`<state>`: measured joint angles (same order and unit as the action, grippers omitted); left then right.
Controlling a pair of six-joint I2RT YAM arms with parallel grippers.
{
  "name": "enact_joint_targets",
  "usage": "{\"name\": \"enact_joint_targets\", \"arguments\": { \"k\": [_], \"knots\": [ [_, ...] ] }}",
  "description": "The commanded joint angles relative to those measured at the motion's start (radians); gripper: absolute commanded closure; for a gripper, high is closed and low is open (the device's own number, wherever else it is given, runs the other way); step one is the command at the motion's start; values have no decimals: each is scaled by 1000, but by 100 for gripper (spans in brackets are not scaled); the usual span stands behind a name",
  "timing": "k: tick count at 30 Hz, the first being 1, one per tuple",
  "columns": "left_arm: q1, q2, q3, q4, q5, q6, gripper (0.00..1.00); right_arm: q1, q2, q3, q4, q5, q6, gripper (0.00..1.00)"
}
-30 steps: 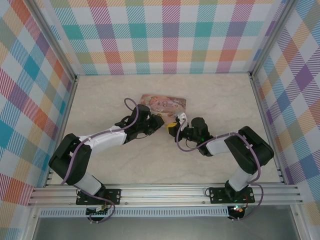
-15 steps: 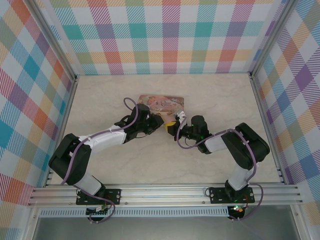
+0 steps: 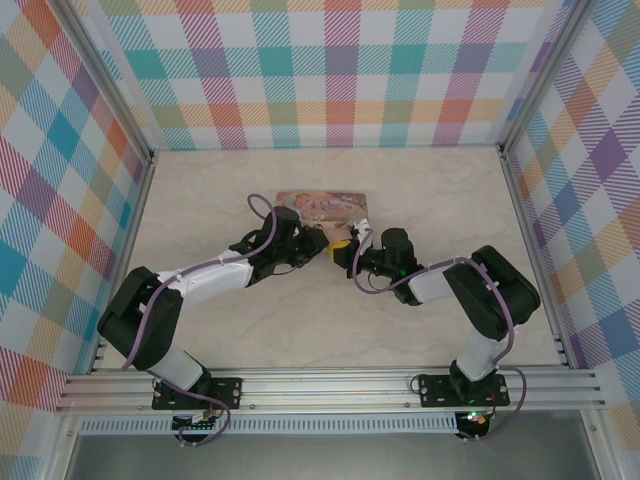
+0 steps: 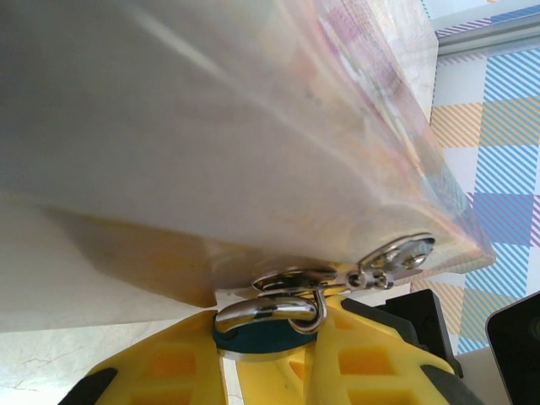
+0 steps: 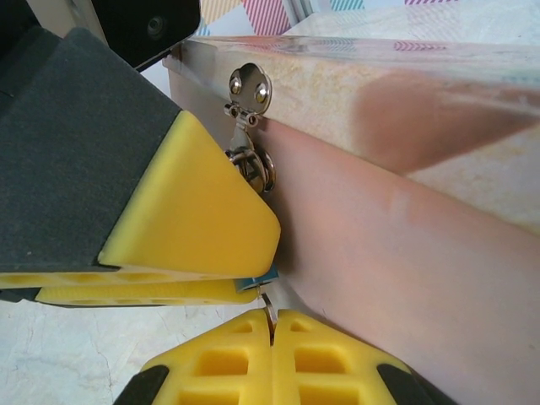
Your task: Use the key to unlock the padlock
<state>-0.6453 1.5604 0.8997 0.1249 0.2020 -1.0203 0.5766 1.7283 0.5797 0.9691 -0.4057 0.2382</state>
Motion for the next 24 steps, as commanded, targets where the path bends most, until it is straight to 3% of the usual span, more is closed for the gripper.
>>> {"name": "enact_joint_targets", "arguments": {
  "k": [1, 11, 18, 24],
  "knots": [
    [-40, 40, 0, 70, 170, -7, 88, 19, -39, 47, 37, 16, 45, 98],
    [-40, 169, 23, 154, 176, -18, 86, 18, 12, -51, 23, 100, 132, 98],
    [-40, 224, 31, 180, 168, -17, 76, 17, 58, -89, 47, 146, 174, 99],
    [-40, 205, 18, 172, 142, -8, 61, 17, 82, -110, 49, 162, 192, 99]
  ]
}}
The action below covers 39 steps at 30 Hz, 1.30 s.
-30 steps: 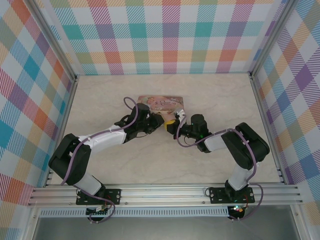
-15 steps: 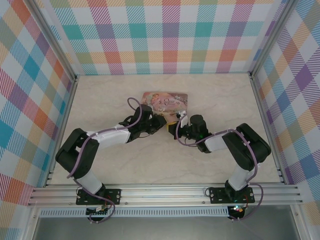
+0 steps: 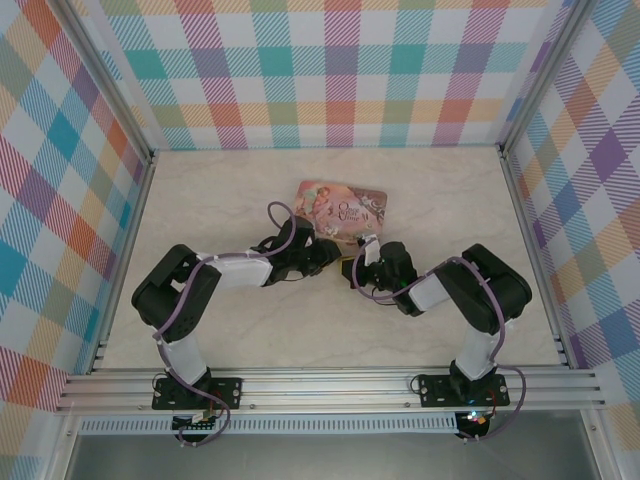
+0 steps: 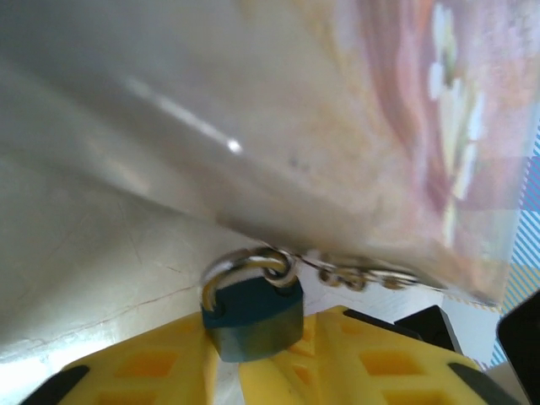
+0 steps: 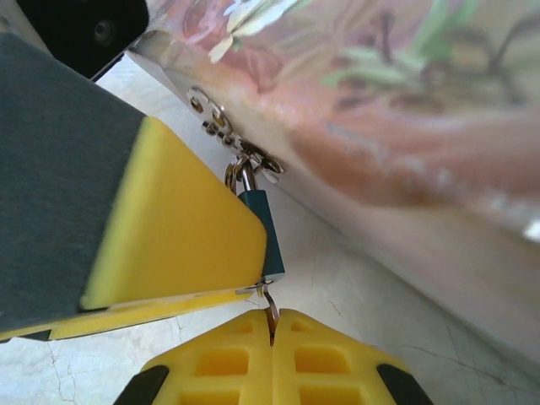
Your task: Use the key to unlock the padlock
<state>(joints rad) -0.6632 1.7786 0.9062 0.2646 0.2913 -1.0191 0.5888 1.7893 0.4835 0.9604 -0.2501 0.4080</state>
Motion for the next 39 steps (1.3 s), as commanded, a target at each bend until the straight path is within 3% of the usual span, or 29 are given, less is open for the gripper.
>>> {"name": "enact_joint_targets", "arguments": {
  "k": [1, 12, 15, 25, 33, 39],
  "knots": [
    [-22, -21, 8, 27, 47, -8, 57, 5, 27, -19, 66, 7, 27, 99],
    [-3, -250, -67, -143, -67, 66, 26, 6, 5, -23, 42, -35, 125, 99],
    [8, -306, -107, -126, -81, 60, 24, 6, -25, -11, -21, -38, 167, 99],
    [20, -340, -201, 17, -94, -10, 30, 29, -122, 70, -239, -48, 332, 99],
    [20, -246, -234, 162, -56, -99, 41, 36, -172, 89, -322, -18, 488, 99],
    [21, -184, -228, 229, -38, -126, 43, 36, -173, 115, -365, -50, 567, 99]
  ]
}}
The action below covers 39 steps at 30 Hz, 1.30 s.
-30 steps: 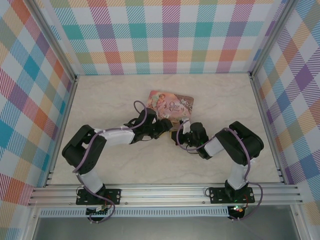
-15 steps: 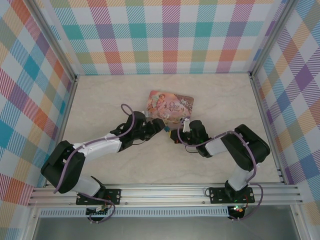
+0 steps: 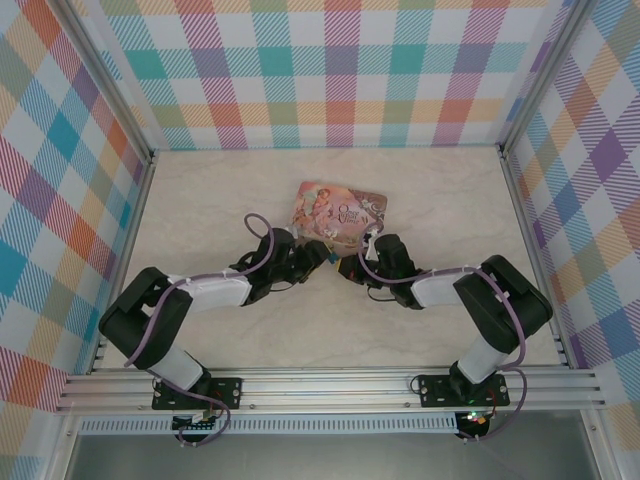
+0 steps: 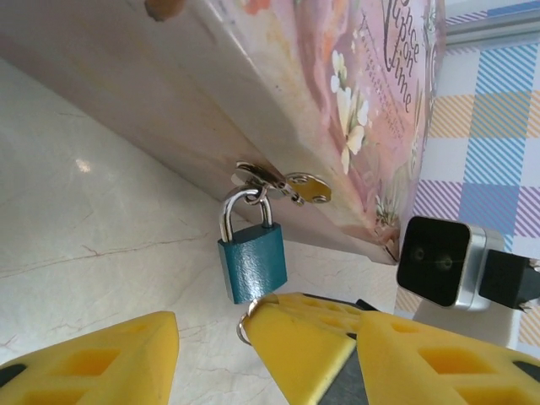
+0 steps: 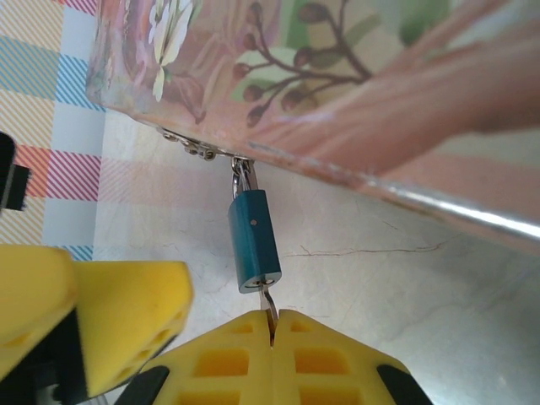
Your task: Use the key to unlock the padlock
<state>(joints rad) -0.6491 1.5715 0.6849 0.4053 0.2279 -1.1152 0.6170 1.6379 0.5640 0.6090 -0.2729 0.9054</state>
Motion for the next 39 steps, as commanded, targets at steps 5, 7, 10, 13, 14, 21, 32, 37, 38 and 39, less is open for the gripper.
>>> {"name": "enact_joint_targets", "arguments": {
  "k": [5, 7, 10, 13, 14, 21, 32, 37, 38, 39],
  "knots": [
    [6, 74, -4, 150, 42, -62, 46, 7, -24, 39, -37, -23, 92, 99],
    [5, 100, -4, 183, 49, -83, 48, 8, -23, 43, -43, -24, 100, 99],
    [3, 135, -1, 230, 55, -116, 51, 7, -22, 42, -43, -24, 105, 99],
    [-1, 159, 7, 255, 57, -135, 53, 7, -22, 43, -43, -25, 108, 98],
    [-1, 167, 10, 262, 57, -140, 53, 7, -22, 43, -43, -26, 110, 98],
    [-4, 192, 8, 307, 50, -178, 59, 8, -23, 40, -45, -23, 110, 98],
    [-5, 214, 6, 334, 31, -217, 70, 8, -26, 34, -40, -18, 113, 98],
    [-5, 212, -1, 334, 21, -224, 75, 7, -29, 30, -42, -15, 116, 98],
    [-6, 212, -3, 334, 18, -225, 75, 7, -30, 29, -41, -14, 116, 98],
    [-5, 210, -2, 334, 16, -224, 75, 7, -31, 29, -41, -14, 116, 98]
  ]
}}
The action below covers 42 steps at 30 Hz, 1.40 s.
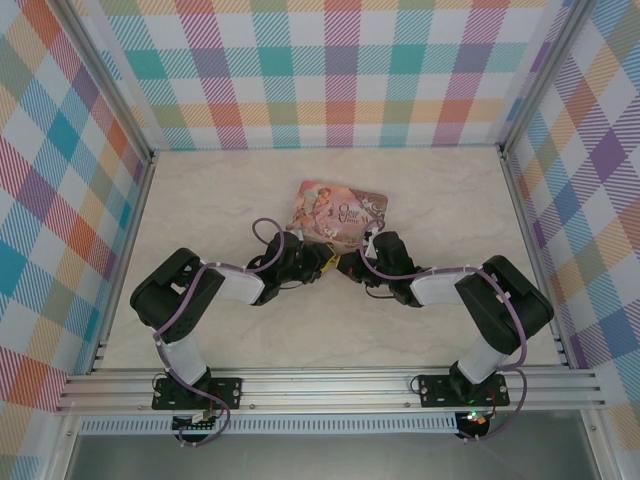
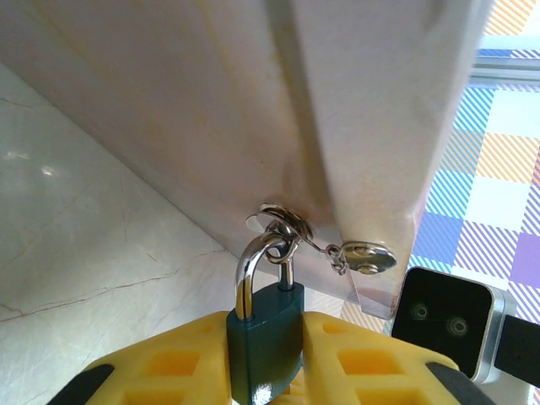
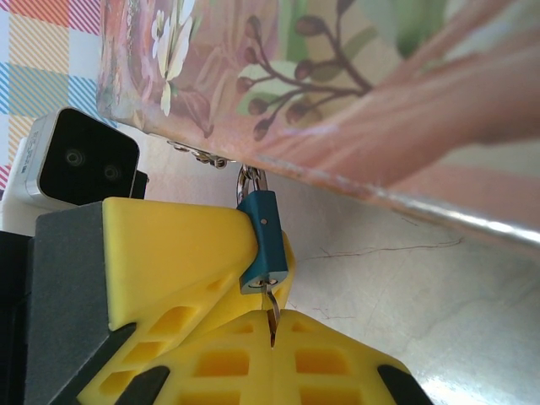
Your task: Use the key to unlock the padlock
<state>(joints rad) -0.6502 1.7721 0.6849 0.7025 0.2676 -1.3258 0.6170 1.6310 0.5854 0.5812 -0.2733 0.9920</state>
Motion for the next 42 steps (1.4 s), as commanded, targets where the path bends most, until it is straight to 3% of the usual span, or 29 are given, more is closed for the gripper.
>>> {"name": "enact_joint_targets", "arguments": {
  "k": [1, 5, 12, 22, 27, 34, 38, 42],
  "knots": [
    [-5, 10, -4, 37, -24, -15, 77, 7, -23, 7, -15, -12, 31, 98],
    [-5, 10, -5, 35, -25, -17, 80, 7, -24, 6, -14, -12, 33, 98],
    [-4, 5, -4, 28, -26, -13, 97, 7, -33, 4, -6, -11, 24, 95],
    [-5, -17, 5, 0, -27, -6, 100, -3, -145, -50, -131, 77, -90, 66],
    [-4, -30, 10, -18, -27, -1, 100, -3, -270, -50, -317, 170, -301, 55],
    [-4, -61, 25, -71, -21, 14, 100, -2, -497, -69, -453, 323, -745, 44],
    [-4, -77, 40, -120, -18, 23, 100, -2, -662, -102, -438, 365, -1007, 25],
    [-3, -81, 50, -141, -17, 23, 100, -3, -782, -159, -368, 370, -1224, 0]
  ]
}}
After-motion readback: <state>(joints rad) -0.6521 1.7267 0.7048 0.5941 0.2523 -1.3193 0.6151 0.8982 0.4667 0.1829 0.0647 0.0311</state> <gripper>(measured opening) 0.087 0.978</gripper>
